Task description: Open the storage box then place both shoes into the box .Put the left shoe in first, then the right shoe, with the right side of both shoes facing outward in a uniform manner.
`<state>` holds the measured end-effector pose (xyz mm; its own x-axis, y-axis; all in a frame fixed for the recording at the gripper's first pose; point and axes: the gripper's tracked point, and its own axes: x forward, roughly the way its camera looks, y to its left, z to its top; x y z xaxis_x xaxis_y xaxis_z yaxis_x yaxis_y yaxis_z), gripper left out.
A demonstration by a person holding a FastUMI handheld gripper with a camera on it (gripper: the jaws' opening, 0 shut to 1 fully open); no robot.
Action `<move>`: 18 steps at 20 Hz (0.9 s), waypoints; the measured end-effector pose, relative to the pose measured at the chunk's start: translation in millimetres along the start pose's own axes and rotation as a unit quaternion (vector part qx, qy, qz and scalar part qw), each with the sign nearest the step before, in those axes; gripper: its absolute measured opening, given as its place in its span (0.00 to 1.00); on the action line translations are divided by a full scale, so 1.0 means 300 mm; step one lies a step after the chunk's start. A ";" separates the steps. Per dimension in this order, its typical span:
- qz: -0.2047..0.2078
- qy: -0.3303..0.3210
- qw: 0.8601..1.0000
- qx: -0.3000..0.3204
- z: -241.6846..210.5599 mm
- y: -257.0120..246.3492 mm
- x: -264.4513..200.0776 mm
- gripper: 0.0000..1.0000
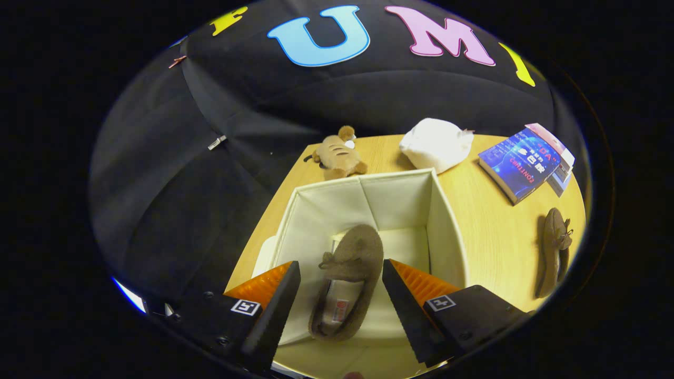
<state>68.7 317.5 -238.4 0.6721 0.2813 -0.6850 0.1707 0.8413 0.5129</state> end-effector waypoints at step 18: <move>-0.129 -0.095 0.983 -0.088 0.169 -0.915 -0.567 0.98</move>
<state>-56.0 15.4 -236.5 0.7478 -0.0284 -0.6633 0.2362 0.9451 0.2258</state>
